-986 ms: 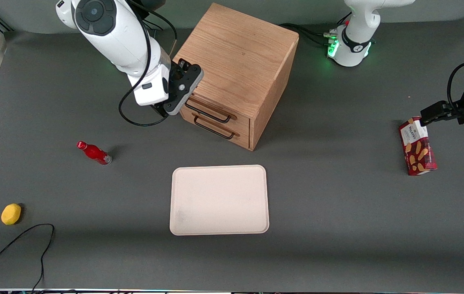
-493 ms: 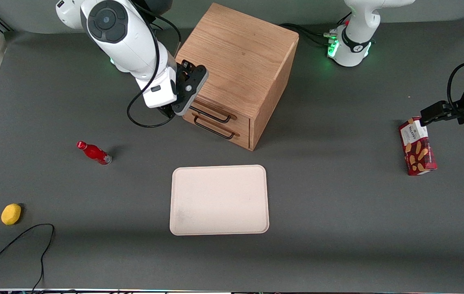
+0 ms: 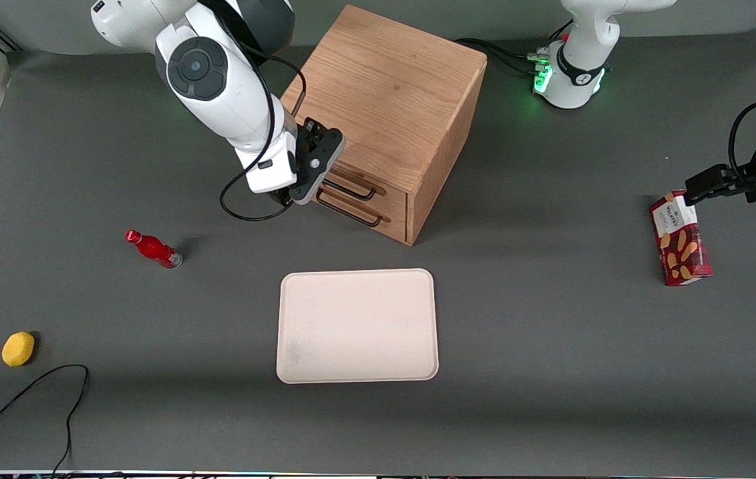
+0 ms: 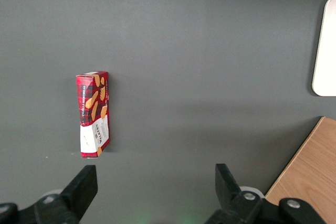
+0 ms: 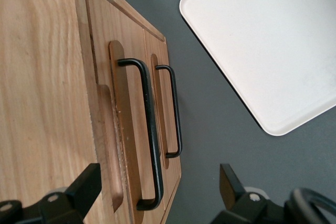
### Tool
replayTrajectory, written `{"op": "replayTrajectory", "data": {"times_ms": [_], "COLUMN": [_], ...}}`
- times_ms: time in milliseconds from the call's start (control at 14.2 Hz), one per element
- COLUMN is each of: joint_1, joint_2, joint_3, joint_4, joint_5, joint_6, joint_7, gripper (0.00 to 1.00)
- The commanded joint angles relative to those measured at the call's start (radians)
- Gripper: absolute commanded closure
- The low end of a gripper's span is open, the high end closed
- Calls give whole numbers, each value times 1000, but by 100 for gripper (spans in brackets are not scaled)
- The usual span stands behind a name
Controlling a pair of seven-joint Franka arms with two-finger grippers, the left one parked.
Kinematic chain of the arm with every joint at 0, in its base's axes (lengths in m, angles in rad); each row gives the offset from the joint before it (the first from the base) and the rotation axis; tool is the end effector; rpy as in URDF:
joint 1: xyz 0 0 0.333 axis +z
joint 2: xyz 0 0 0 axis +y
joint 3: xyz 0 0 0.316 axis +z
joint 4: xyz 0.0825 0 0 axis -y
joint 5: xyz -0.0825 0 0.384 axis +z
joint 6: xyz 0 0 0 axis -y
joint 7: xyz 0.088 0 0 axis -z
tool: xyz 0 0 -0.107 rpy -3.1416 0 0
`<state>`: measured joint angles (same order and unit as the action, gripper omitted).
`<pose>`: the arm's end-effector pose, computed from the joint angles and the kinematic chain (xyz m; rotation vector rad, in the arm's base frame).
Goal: Open upper drawer
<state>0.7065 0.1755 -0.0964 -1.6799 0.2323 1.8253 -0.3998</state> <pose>0.4899 0.3697 0.4938 -2.6131 -1.3424 0.0742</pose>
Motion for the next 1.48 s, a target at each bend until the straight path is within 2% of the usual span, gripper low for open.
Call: {"op": "replayTrajectory", "data": {"times_ms": [0, 1408], "joint_1": [5, 4], "joint_2": [-8, 7], "joint_3": [1, 10], "joint_4": [-55, -190], "joint_5": [18, 8], "joint_6": [71, 273], "joint_7": [-27, -71], "gripper": [0, 0]}}
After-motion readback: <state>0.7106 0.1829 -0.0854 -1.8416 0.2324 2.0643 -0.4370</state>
